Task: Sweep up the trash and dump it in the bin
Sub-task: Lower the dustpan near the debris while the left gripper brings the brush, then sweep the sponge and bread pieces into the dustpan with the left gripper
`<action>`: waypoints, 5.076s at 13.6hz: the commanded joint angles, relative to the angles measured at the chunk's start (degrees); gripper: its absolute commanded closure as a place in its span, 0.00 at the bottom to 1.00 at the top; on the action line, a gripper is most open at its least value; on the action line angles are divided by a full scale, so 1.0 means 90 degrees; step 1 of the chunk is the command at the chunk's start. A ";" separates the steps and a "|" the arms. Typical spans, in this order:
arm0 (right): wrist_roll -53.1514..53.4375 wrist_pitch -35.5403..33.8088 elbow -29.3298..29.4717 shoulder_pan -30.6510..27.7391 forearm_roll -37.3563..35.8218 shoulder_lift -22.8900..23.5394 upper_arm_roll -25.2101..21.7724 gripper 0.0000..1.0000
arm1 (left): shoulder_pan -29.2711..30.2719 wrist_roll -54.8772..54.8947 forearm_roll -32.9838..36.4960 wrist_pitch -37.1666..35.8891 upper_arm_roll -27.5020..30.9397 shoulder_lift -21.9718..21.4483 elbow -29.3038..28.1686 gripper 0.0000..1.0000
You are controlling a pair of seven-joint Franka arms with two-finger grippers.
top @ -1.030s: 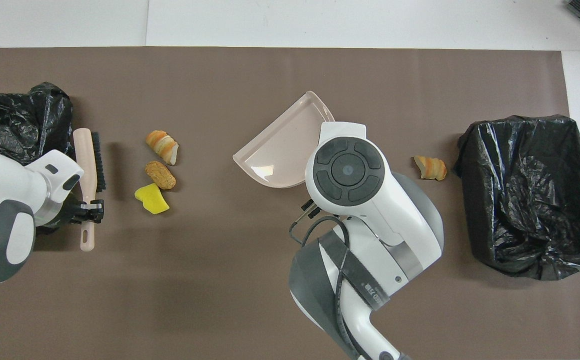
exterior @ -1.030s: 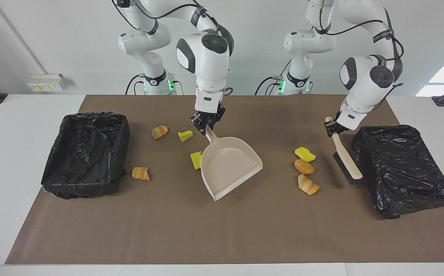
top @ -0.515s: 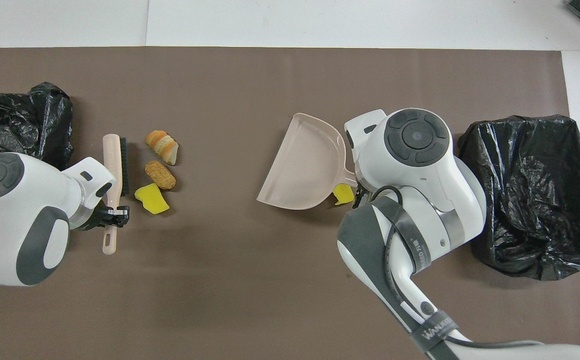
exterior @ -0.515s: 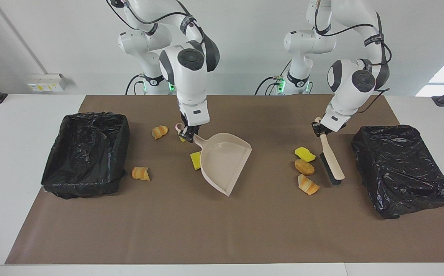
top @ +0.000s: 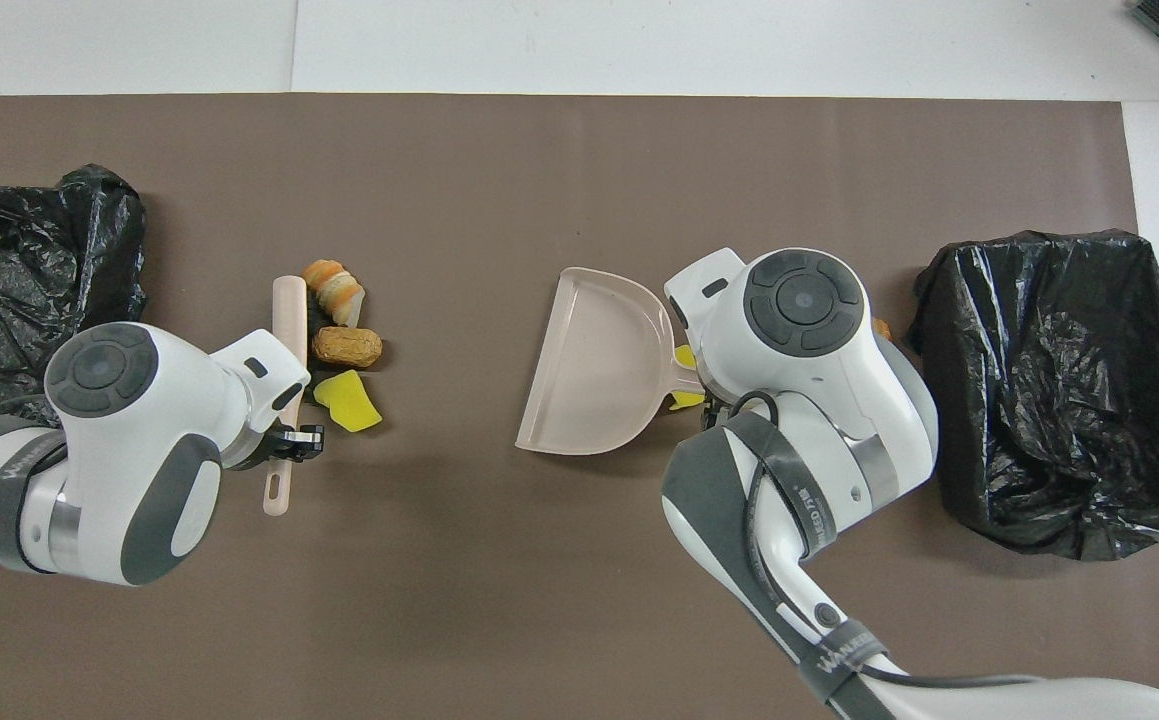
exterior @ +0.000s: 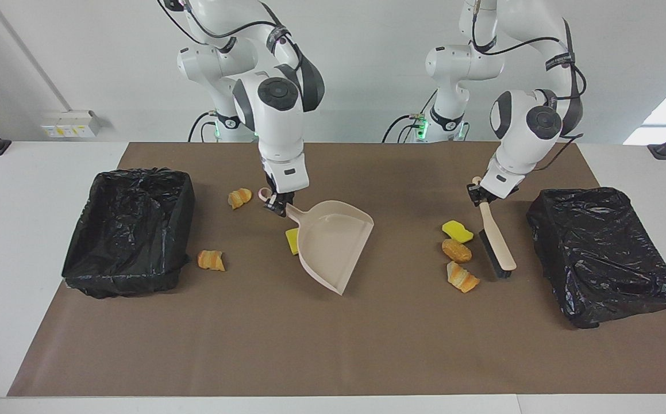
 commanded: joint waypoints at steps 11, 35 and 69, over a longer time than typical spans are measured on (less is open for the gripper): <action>-0.1208 0.0671 -0.0189 0.0035 0.0652 0.0138 0.0016 1.00 | -0.2514 -0.1689 -0.0678 0.0760 0.0054 0.0162 0.0008 1.00; -0.1345 0.0398 -0.0414 0.0044 0.0525 0.0001 0.0006 1.00 | -0.2190 -0.1475 -0.1381 0.0230 0.0152 0.0131 0.0174 1.00; -0.1209 -0.0177 -0.0326 0.0054 0.0457 -0.0126 0.0006 1.00 | -0.1802 0.0899 -0.0747 -0.0830 0.0103 0.1384 0.1571 1.00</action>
